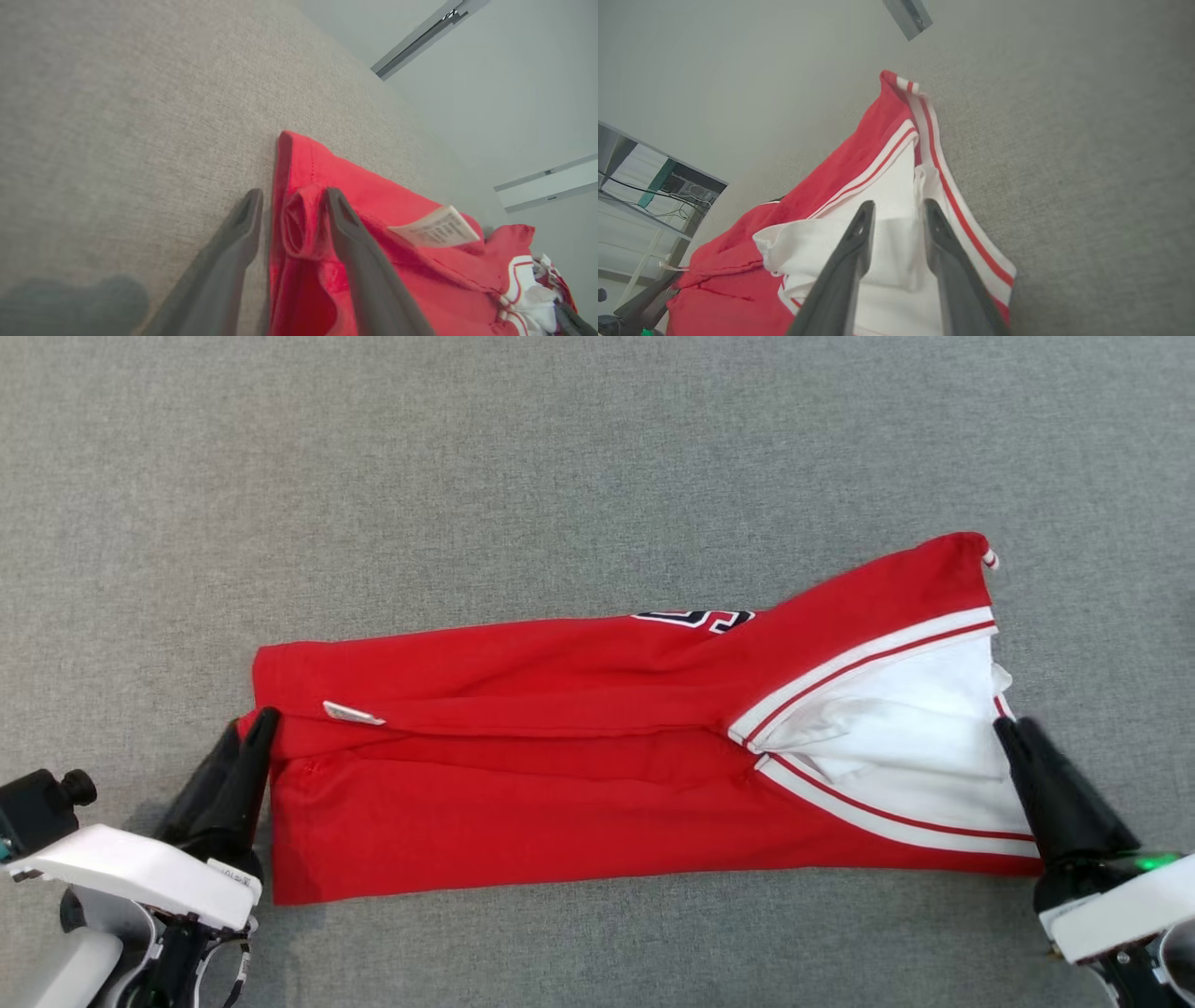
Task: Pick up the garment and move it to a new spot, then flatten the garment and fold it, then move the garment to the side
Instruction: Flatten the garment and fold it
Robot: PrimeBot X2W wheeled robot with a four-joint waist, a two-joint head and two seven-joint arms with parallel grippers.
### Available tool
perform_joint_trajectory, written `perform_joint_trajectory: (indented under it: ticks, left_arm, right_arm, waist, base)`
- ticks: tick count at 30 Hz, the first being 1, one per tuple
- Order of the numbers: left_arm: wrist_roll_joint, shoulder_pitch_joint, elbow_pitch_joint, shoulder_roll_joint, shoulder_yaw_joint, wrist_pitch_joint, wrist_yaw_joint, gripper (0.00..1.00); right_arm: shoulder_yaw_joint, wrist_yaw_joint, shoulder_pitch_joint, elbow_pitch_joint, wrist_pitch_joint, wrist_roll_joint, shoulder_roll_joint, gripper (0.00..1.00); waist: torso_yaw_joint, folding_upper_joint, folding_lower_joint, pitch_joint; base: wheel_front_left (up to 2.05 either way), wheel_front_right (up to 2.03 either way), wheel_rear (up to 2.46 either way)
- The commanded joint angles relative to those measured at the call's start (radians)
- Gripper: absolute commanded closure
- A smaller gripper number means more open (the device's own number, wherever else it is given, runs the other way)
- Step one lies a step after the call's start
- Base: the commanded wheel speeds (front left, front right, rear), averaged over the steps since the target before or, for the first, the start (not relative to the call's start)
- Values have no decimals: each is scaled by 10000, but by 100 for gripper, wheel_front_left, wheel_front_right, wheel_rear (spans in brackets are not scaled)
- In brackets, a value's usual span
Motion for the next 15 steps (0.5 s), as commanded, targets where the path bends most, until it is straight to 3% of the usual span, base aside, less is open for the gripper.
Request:
perform_joint_trajectory:
  ticks: [1, 8, 15]
  left_arm:
    - [387, 105, 51, -3, 40, -302, 207, 0]
    - [3058, 39, -579, -784, 1149, -893, 1692, 0]
    - [6302, 256, -1793, -2094, 2606, -881, 2380, 0]
  right_arm:
    - [-210, -4, -233, 66, -225, -360, 131, 0]
    - [-1265, -4, -761, 126, -1430, -2241, 1014, 0]
    - [-2037, -4, -1324, 232, -2139, -4695, 1596, 0]
  waist:
    - [-16, 0, 0, -74]
    - [118, 0, 0, -484]
    - [138, 0, 0, -970]
  base:
    - [0, 0, 0]
    - [0, 0, 0]
    - [0, 0, 0]
